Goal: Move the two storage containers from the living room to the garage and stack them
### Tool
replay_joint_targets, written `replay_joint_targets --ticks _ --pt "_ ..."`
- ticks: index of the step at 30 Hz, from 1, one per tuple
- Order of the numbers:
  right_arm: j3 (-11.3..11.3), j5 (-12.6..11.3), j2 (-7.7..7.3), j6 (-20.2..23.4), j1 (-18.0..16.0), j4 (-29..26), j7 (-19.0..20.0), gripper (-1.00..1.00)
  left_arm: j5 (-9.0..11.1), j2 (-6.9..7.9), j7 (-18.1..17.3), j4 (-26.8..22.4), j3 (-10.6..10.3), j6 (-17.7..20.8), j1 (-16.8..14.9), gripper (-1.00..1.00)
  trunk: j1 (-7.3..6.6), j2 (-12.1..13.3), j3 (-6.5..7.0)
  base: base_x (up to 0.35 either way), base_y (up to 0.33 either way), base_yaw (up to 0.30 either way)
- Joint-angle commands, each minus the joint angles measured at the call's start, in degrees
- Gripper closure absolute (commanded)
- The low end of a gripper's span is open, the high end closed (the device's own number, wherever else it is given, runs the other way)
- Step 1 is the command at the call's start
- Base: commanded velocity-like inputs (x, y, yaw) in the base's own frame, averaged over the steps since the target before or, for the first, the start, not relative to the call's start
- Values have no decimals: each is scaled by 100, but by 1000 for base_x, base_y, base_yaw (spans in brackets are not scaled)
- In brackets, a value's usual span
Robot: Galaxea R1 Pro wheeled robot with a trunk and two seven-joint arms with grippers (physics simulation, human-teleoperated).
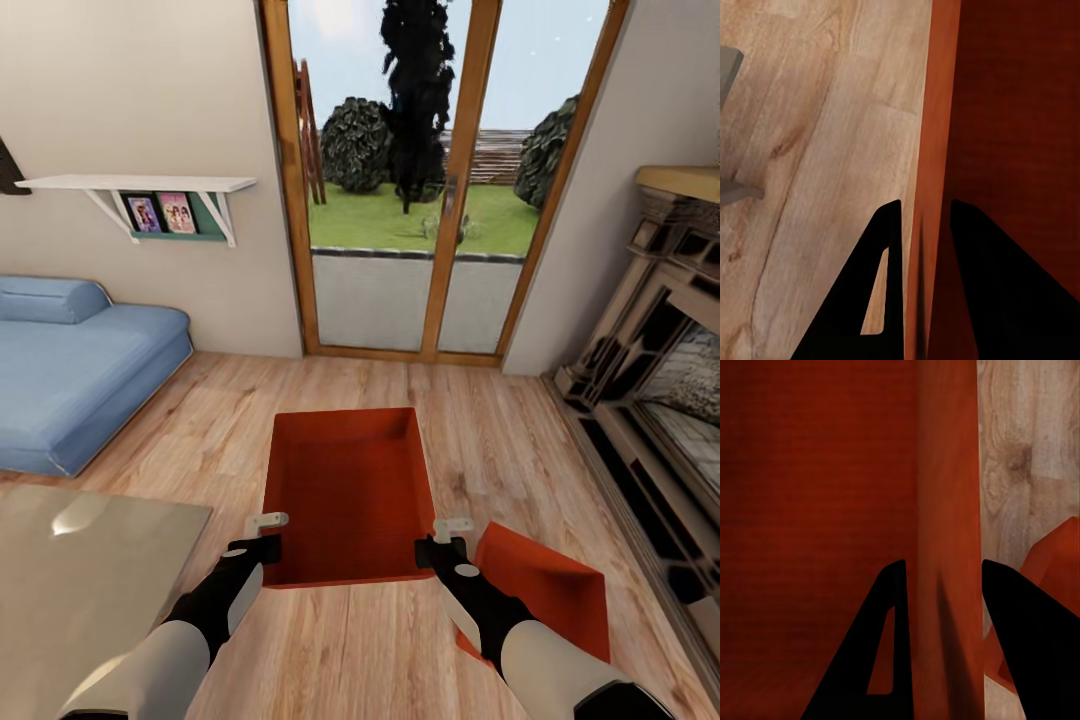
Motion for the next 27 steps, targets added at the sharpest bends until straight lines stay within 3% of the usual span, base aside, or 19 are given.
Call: replay_joint_targets --ticks 1,27 --pt "42 -72 -24 -36 -5 37 -72 100 -56 4 52 -25 52 40 -6 100 3 -11 0 0 0 0" --pt "42 -72 -24 -35 -5 37 -76 100 -56 4 52 -25 52 42 -6 100 3 -11 239 0 0 0"
